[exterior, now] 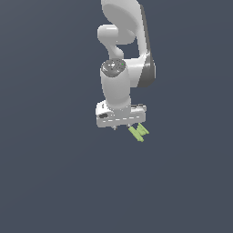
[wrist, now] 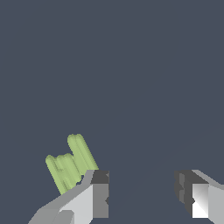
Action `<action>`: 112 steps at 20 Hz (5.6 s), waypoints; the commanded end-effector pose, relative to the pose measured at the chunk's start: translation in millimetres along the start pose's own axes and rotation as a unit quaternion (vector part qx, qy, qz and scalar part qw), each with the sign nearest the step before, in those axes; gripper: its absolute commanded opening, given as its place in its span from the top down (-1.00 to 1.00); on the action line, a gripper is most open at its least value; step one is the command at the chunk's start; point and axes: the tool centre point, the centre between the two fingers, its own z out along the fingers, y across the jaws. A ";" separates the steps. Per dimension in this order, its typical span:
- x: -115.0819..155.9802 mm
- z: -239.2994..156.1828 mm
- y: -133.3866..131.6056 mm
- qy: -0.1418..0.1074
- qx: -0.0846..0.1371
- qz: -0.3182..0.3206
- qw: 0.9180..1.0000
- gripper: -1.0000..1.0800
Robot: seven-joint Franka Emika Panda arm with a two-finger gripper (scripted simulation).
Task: Pick up the object and move it to a goal position.
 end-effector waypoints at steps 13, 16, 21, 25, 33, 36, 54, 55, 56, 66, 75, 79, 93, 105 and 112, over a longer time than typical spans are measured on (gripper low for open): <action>-5.9 58.5 -27.7 0.033 0.107 -0.069 0.991 -0.23; -7.4 68.4 -32.9 0.045 0.127 -0.080 0.988 -0.23; -9.9 82.8 -40.8 0.066 0.157 -0.095 0.981 -0.23; -12.0 92.4 -46.6 0.085 0.178 -0.104 0.975 -0.23; -15.9 105.7 -55.8 0.123 0.209 -0.117 0.963 -0.23; -17.0 108.4 -58.1 0.134 0.216 -0.119 0.960 -0.23; -17.2 118.6 -65.2 0.153 0.227 -0.122 0.954 -0.23; -16.5 121.6 -66.9 0.153 0.227 -0.122 0.954 -0.23; -15.8 125.1 -68.7 0.153 0.227 -0.122 0.954 -0.23; -13.9 134.9 -74.1 0.153 0.226 -0.122 0.954 1.00; -13.1 134.6 -74.6 0.153 0.226 -0.122 0.954 1.00; -6.4 132.5 -78.3 0.153 0.226 -0.122 0.954 1.00; 63.6 111.3 -118.5 0.152 0.226 -0.123 0.954 1.00; 133.8 91.4 -157.1 0.152 0.225 -0.124 0.954 1.00; 158.7 84.5 -169.5 0.153 0.226 -0.123 0.954 1.00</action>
